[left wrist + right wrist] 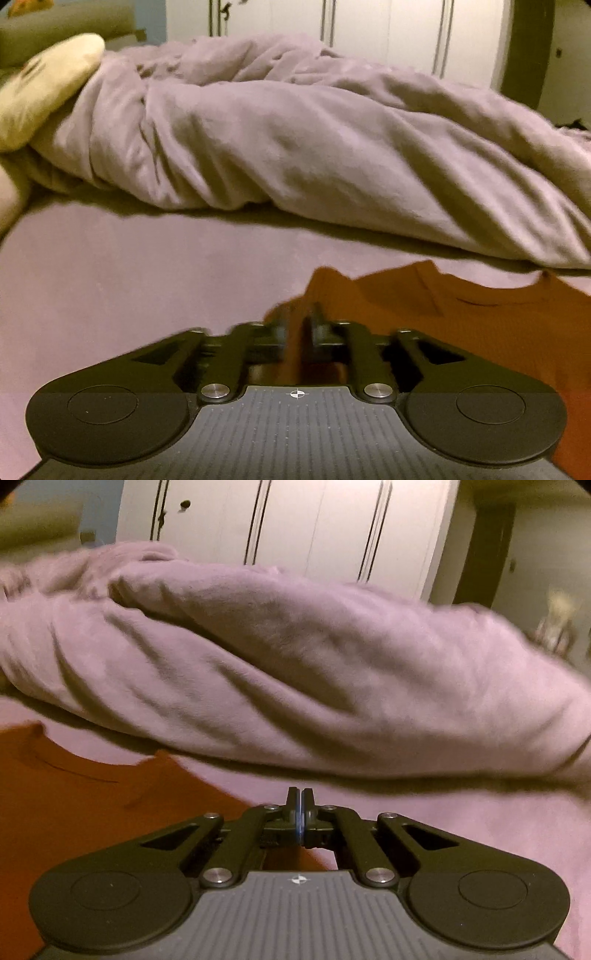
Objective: Fold small clothes
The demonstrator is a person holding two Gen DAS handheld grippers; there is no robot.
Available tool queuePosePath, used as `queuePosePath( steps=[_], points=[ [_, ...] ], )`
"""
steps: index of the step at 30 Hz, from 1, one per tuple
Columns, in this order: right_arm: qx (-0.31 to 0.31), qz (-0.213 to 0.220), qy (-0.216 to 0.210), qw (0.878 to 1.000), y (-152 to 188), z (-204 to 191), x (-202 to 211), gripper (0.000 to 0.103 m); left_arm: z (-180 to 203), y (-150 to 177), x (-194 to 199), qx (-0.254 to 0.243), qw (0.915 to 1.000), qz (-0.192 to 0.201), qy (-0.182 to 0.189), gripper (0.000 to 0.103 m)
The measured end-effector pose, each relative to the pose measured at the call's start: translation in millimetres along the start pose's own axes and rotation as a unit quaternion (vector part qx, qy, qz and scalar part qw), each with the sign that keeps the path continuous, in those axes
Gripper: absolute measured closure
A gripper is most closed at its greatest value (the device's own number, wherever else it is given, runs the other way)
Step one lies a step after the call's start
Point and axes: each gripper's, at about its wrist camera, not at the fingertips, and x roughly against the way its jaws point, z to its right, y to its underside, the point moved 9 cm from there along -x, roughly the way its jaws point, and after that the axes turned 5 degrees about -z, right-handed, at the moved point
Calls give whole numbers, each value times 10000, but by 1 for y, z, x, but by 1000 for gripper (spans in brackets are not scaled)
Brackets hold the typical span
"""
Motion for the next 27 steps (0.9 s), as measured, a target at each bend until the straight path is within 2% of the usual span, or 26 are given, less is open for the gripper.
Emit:
queuePosePath(
  steps=[1,2,4,6,7,9,10,11,12,13,15,17,20,24,26,27],
  points=[
    [-78,54,-128,9999,4,0,6,97,0,4,4,-16,10000,-18,94,29],
    [-83,83,-272,9996,8,-2,10,91,1,8,7,-47,9998,-19,211,18],
    [-116,96,-489,9987,20,-5,20,58,8,17,13,-181,9983,-5,554,18],
    [-122,10,-620,9980,34,-7,23,54,16,23,12,-370,9977,-93,557,18],
    [-88,-36,-712,9974,39,-10,22,54,19,25,10,-458,9975,-132,523,19],
    [60,-150,-740,9971,47,-16,18,54,26,29,3,-627,9969,-265,389,33],
    [160,-199,-704,9972,48,-20,17,54,27,30,1,-669,9969,-272,296,55],
    [327,-274,-638,9971,49,-25,14,55,29,30,-2,-692,9970,-288,217,73],
    [423,-295,-616,9968,49,-28,12,67,30,29,-3,-687,9970,-293,193,80],
    [466,-311,-651,9963,48,-30,11,88,30,28,-5,-690,9970,-288,209,87],
    [555,-354,-658,9957,45,-33,8,96,31,24,-3,-774,9966,-205,182,91],
    [669,-267,-641,9953,41,-37,11,97,31,18,2,-878,9961,-41,108,92],
    [821,136,-272,9962,25,-34,21,101,30,2,7,-817,9963,265,-72,92],
    [647,542,177,9963,0,-30,24,101,28,-17,11,-617,9946,716,-426,92],
    [748,689,375,9941,-6,-33,21,101,32,-20,5,-660,9935,742,-554,90],
    [783,701,430,9935,-7,-35,18,100,34,-17,-2,-710,9939,605,-595,87]
  ],
)
